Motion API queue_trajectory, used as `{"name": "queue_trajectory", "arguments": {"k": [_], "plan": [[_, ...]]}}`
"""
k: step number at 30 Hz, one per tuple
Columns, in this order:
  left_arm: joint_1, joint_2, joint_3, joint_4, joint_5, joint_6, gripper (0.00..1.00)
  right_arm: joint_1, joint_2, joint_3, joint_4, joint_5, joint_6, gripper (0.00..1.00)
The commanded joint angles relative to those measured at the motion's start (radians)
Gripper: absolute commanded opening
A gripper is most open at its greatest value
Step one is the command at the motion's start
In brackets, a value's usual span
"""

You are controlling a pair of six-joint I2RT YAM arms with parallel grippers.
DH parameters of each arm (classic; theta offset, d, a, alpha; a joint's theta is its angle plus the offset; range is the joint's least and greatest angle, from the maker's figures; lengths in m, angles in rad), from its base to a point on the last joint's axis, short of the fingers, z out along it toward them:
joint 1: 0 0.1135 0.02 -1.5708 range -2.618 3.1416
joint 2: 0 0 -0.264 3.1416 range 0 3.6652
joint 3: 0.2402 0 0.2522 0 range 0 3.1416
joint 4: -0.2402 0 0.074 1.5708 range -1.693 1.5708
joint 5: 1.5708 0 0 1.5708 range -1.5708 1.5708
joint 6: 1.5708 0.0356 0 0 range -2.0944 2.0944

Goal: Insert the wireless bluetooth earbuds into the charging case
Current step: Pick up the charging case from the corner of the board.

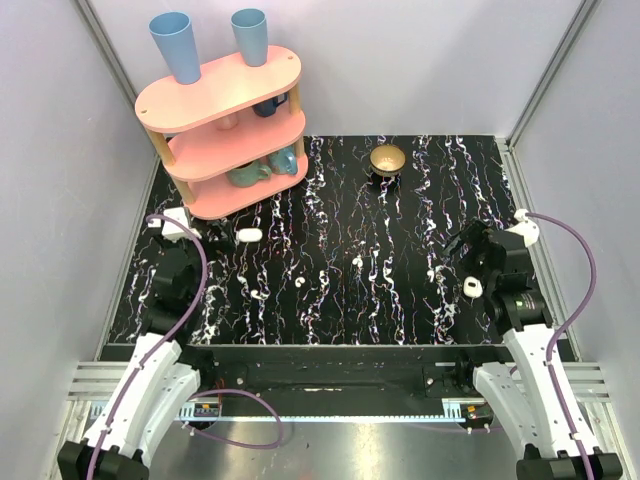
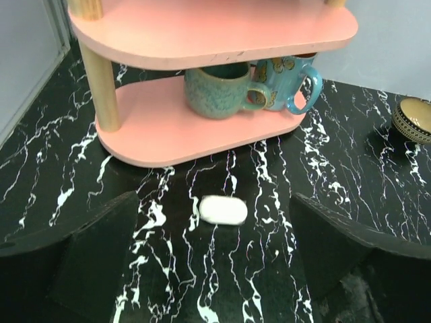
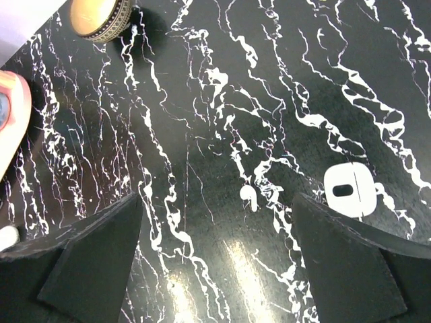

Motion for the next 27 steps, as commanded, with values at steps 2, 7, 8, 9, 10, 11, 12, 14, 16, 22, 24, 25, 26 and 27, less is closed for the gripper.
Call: {"name": "queue_trajectory", "arguments": {"k": [2, 7, 8, 9, 10, 11, 12, 14, 16, 22, 24, 25, 26, 27], "plan": [[-0.001, -0.072, 0.082, -0.238, -0.036, -0.122, 0.99, 0.001, -0.048, 0.081, -0.055, 0.035, 0.019, 1.00], [-0.001, -0.070, 0.155, -0.245, 0.212, -0.044, 0.99, 0.001, -0.068, 0.057, -0.013, 0.016, -0.003, 1.00], [-0.001, -0.066, 0.155, -0.234, 0.215, -0.052, 0.99, 0.003, -0.051, 0.075, -0.039, 0.012, -0.025, 1.00], [-0.001, -0.061, 0.162, -0.235, 0.208, -0.087, 0.99, 0.003, -0.015, 0.118, -0.099, 0.006, -0.042, 1.00], [-0.002, -0.054, 0.166, -0.238, 0.202, -0.107, 0.99, 0.001, 0.005, 0.139, -0.134, 0.010, -0.052, 1.00], [-0.002, -0.044, 0.172, -0.243, 0.200, -0.118, 0.99, 0.001, 0.016, 0.156, -0.165, 0.010, -0.081, 1.00], [-0.001, -0.017, 0.186, -0.245, 0.226, -0.112, 0.99, 0.001, 0.038, 0.179, -0.208, 0.002, -0.095, 1.00], [-0.001, 0.014, 0.197, -0.248, 0.272, -0.106, 0.99, 0.003, 0.052, 0.202, -0.250, 0.015, -0.089, 1.00], [-0.001, 0.061, 0.200, -0.248, 0.263, -0.136, 0.99, 0.001, 0.061, 0.218, -0.279, 0.015, -0.076, 1.00], [-0.001, 0.157, 0.247, -0.320, 0.226, -0.162, 0.99, 0.003, 0.196, 0.382, -0.455, 0.079, 0.004, 1.00], [-0.002, 0.154, 0.272, -0.369, 0.261, -0.114, 0.99, 0.003, 0.255, 0.409, -0.512, 0.110, 0.007, 1.00], [-0.001, 0.148, 0.274, -0.378, 0.266, -0.084, 0.99, 0.001, 0.283, 0.429, -0.555, 0.133, 0.015, 1.00], [-0.001, 0.141, 0.280, -0.401, 0.267, -0.058, 0.99, 0.003, 0.308, 0.440, -0.593, 0.160, 0.058, 1.00], [-0.002, 0.138, 0.295, -0.415, 0.254, -0.022, 0.99, 0.001, 0.349, 0.428, -0.625, 0.198, 0.070, 1.00]]}}
